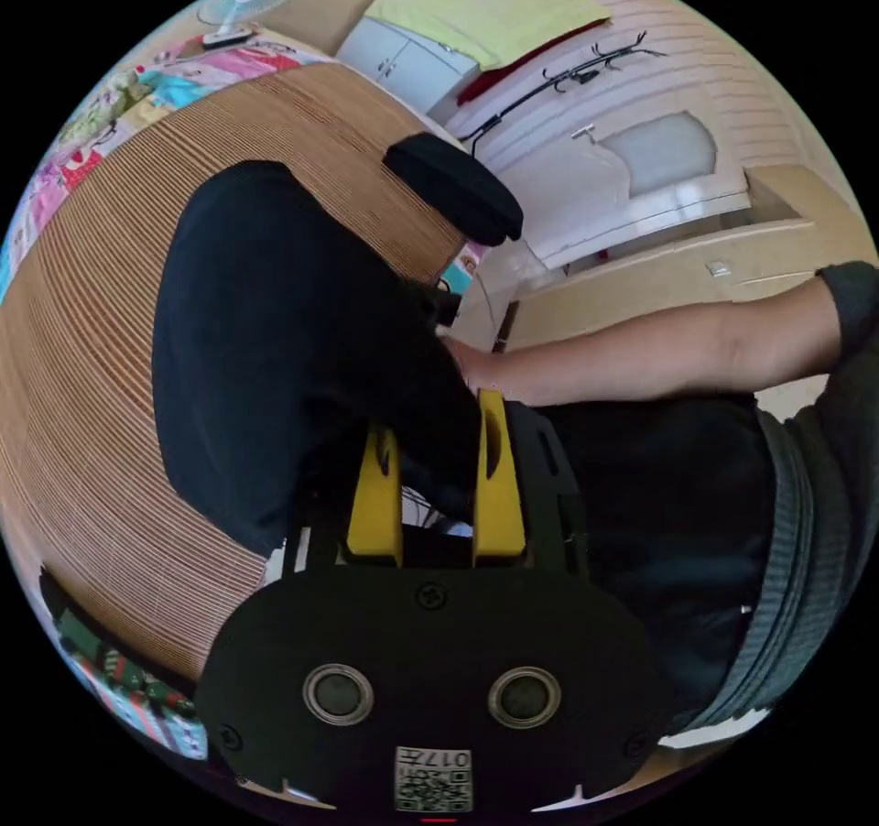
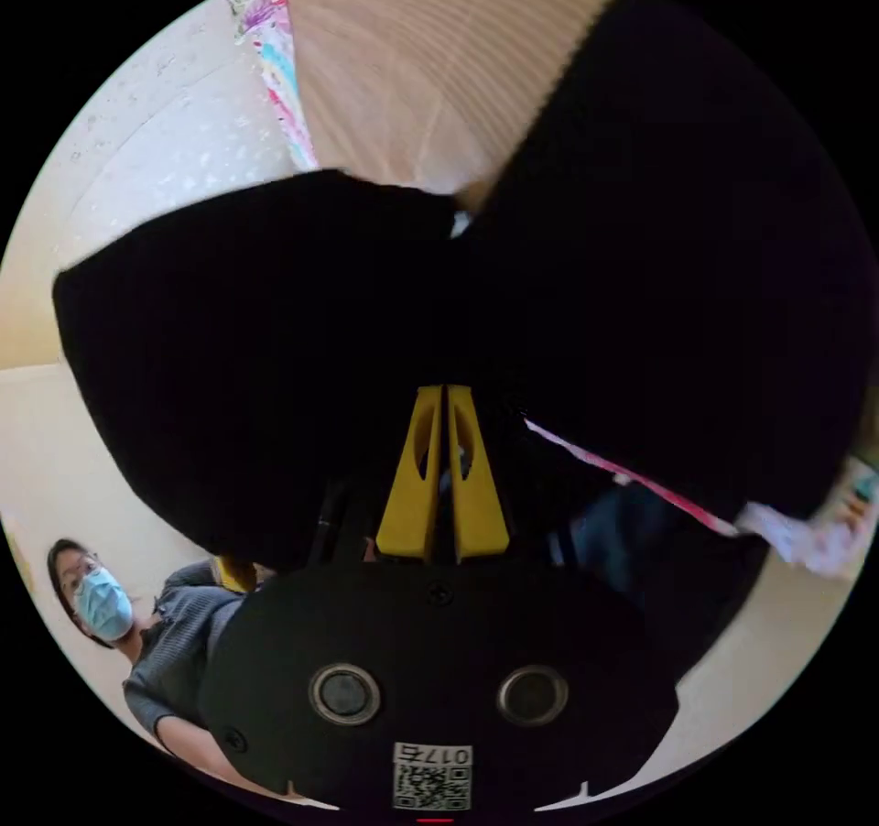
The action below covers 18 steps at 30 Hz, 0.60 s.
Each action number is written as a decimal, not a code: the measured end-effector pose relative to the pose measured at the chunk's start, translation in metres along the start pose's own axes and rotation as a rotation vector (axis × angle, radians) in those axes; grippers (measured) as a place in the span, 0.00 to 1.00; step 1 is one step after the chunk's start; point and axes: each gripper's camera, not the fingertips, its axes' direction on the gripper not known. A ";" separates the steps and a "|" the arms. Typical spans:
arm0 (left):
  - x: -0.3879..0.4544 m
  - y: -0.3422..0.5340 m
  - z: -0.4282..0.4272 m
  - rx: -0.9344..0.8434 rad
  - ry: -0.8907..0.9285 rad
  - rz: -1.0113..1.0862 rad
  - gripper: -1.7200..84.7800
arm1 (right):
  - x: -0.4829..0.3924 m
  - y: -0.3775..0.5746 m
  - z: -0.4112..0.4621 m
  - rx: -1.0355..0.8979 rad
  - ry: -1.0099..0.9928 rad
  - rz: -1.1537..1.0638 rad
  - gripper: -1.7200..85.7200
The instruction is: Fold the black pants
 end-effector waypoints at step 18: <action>-0.278 0.198 0.070 0.324 0.323 -0.855 0.28 | 0.074 0.022 -0.151 0.268 -0.176 -0.152 0.34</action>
